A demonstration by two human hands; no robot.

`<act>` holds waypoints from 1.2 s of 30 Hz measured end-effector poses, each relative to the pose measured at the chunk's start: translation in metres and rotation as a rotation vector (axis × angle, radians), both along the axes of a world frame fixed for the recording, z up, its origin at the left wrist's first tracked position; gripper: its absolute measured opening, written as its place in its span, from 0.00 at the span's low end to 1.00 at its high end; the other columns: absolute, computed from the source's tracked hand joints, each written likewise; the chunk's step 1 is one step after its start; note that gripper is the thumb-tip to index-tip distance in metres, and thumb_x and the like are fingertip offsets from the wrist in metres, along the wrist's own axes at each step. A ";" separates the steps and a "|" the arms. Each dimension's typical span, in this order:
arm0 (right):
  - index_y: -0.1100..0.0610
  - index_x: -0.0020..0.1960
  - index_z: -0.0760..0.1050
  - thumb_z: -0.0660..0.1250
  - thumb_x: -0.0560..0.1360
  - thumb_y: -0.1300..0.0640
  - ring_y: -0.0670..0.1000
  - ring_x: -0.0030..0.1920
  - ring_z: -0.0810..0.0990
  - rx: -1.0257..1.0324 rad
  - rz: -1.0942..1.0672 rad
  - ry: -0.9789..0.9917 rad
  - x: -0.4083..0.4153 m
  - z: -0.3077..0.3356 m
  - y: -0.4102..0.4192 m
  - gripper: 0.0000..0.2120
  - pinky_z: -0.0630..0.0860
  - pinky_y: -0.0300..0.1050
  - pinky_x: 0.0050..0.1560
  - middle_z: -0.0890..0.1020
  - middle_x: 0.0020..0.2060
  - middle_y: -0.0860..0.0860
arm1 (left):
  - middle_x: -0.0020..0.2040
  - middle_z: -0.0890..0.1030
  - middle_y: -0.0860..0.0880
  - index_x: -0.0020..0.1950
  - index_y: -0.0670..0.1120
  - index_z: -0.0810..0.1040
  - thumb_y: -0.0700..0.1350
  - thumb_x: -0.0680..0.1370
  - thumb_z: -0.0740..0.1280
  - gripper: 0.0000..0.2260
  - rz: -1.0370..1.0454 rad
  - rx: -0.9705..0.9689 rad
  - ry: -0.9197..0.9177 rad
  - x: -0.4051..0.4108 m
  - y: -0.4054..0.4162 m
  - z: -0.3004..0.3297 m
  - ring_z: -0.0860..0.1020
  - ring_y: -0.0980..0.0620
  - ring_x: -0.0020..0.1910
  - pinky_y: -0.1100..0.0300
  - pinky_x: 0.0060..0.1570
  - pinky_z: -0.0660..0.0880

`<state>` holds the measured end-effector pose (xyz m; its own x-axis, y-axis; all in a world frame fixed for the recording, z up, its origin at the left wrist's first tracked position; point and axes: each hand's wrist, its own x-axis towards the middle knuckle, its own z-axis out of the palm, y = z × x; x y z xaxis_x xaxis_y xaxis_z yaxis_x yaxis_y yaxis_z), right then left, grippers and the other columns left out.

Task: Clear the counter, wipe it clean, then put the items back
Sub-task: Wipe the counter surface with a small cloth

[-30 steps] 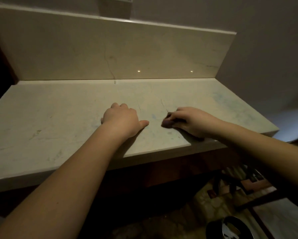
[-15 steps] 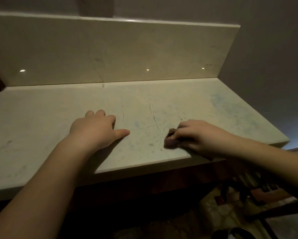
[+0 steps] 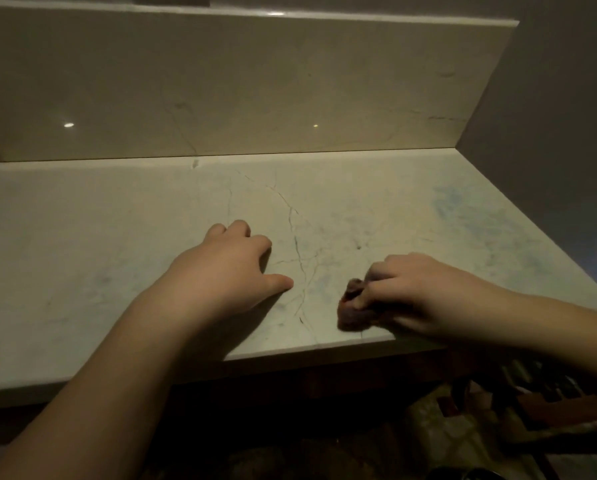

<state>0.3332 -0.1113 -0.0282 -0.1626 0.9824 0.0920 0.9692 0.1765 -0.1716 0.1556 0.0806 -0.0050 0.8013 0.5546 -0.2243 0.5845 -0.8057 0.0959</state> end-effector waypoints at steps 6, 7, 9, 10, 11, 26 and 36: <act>0.48 0.60 0.76 0.63 0.78 0.47 0.52 0.53 0.75 0.008 -0.431 0.018 0.063 0.004 0.085 0.12 0.65 0.43 0.47 0.78 0.52 0.48 | 0.64 0.69 0.52 0.67 0.56 0.71 0.69 0.72 0.63 0.28 -0.002 0.005 0.034 0.005 0.004 0.005 0.66 0.50 0.63 0.50 0.56 0.74; 0.48 0.60 0.76 0.62 0.78 0.47 0.52 0.53 0.75 0.013 -0.469 0.013 0.067 0.005 0.093 0.13 0.64 0.43 0.46 0.77 0.52 0.48 | 0.64 0.69 0.51 0.67 0.56 0.71 0.69 0.72 0.63 0.28 -0.003 0.007 0.035 0.005 0.004 0.006 0.66 0.50 0.63 0.50 0.56 0.74; 0.48 0.60 0.76 0.61 0.78 0.46 0.52 0.52 0.75 0.002 -0.455 0.033 0.061 0.004 0.092 0.13 0.65 0.43 0.47 0.77 0.51 0.48 | 0.64 0.69 0.52 0.68 0.56 0.71 0.69 0.72 0.63 0.29 -0.008 0.012 0.040 0.005 0.004 0.007 0.67 0.50 0.63 0.50 0.56 0.74; 0.46 0.60 0.76 0.61 0.78 0.44 0.50 0.51 0.75 -0.009 -0.409 0.058 0.054 0.003 0.084 0.14 0.66 0.43 0.47 0.76 0.50 0.46 | 0.64 0.69 0.52 0.68 0.57 0.70 0.69 0.72 0.63 0.29 -0.009 0.012 0.037 0.004 0.004 0.007 0.67 0.50 0.63 0.51 0.56 0.74; 0.45 0.58 0.77 0.60 0.76 0.42 0.48 0.49 0.74 0.000 -0.333 0.073 0.042 0.002 0.071 0.14 0.66 0.42 0.47 0.75 0.47 0.44 | 0.64 0.69 0.52 0.68 0.57 0.70 0.69 0.72 0.63 0.29 -0.008 0.014 0.029 0.004 0.004 0.007 0.67 0.51 0.62 0.51 0.56 0.74; 0.48 0.57 0.76 0.61 0.78 0.45 0.55 0.55 0.76 0.021 -0.436 0.015 0.048 0.003 0.197 0.12 0.73 0.52 0.54 0.79 0.54 0.50 | 0.62 0.70 0.52 0.68 0.57 0.70 0.70 0.72 0.61 0.29 -0.060 0.057 0.048 0.003 0.006 0.008 0.67 0.52 0.61 0.57 0.45 0.70; 0.49 0.57 0.75 0.60 0.79 0.47 0.59 0.57 0.76 0.060 -0.790 -0.048 0.088 0.001 0.199 0.11 0.71 0.48 0.49 0.80 0.57 0.54 | 0.62 0.70 0.54 0.68 0.58 0.70 0.71 0.72 0.60 0.29 -0.073 0.058 0.031 0.000 0.009 0.007 0.67 0.52 0.60 0.57 0.44 0.70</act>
<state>0.4209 0.0878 -0.0275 0.5755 0.8021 0.1595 0.8175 -0.5591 -0.1381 0.1556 0.0899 0.0023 0.8334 0.5073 -0.2194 0.5256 -0.8501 0.0309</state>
